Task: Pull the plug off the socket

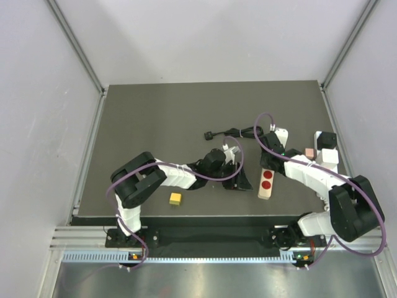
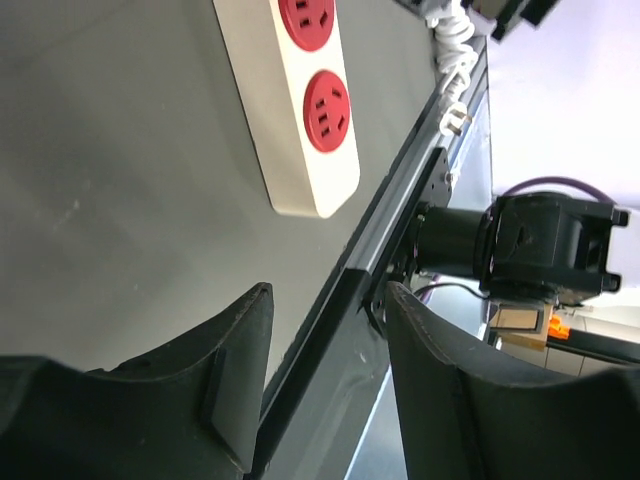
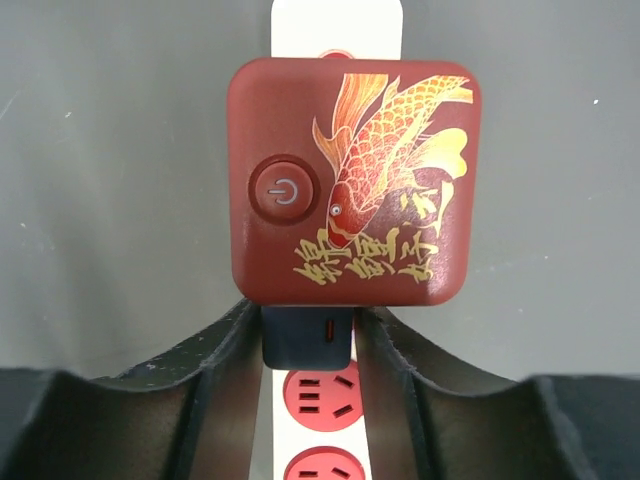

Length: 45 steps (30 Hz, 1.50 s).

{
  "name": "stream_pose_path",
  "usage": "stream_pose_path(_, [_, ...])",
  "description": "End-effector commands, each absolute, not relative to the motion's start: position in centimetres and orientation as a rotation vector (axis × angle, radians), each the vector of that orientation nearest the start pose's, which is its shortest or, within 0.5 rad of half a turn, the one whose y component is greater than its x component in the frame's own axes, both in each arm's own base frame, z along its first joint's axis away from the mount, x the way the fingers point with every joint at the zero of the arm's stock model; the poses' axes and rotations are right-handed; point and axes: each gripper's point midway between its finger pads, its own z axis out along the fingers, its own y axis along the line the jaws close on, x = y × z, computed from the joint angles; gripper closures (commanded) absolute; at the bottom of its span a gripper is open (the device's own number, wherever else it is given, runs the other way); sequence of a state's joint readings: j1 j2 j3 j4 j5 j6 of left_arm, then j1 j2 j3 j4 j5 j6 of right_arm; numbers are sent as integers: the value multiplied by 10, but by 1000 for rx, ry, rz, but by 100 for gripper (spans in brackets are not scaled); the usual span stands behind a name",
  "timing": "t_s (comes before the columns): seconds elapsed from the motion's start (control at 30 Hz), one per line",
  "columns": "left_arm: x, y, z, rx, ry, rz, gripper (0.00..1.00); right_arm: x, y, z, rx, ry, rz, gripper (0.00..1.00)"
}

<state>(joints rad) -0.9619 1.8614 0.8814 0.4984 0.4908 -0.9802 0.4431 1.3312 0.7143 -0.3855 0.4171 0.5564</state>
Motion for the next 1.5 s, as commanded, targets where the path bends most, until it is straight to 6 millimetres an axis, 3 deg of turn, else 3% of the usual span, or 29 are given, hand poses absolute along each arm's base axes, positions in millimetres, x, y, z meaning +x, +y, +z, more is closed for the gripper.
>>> stream_pose_path(0.0, [180, -461, 97, 378, 2334, -1639, 46, 306, 82, 69, 283, 2360, -128, 62])
stream_pose_path(0.03, [181, -463, 95, 380, 2339, -1637, 41, 305, 80, 68, 281, 2366, -139, 76])
stream_pose_path(0.13, [185, -471, 87, 392, 2353, -1635, 30, 305, 80, 72, 267, 2358, -139, 90])
stream_pose_path(0.23, [190, -481, 78, 404, 2366, -1641, 28, 303, 80, 77, 253, 2348, -117, 100])
stream_pose_path(0.5, [207, -500, 61, 383, 2373, -1643, 26, 289, 84, 91, 226, 2332, -13, 100])
stream_pose_path(0.63, [208, -511, 62, 358, 2357, -1730, 25, 283, 85, 89, 235, 2343, 34, 100])
stream_pose_path(0.77, [206, -513, 45, 287, 2396, -1764, 25, 281, 84, 90, 252, 2337, 55, 100])
stream_pose_path(1.07, [203, -511, 41, 106, 2360, -1914, 39, 282, 82, 92, 344, 2292, 97, 100])
stream_pose_path(1.27, [202, -508, 29, 57, 2411, -1888, 54, 282, 84, 88, 387, 2277, 130, 100])
stream_pose_path(1.37, [200, -508, 25, 56, 2438, -1872, 54, 282, 83, 89, 400, 2267, 128, 100])
stream_pose_path(1.47, [198, -509, 31, 65, 2419, -1897, 48, 283, 81, 92, 407, 2251, 118, 100])
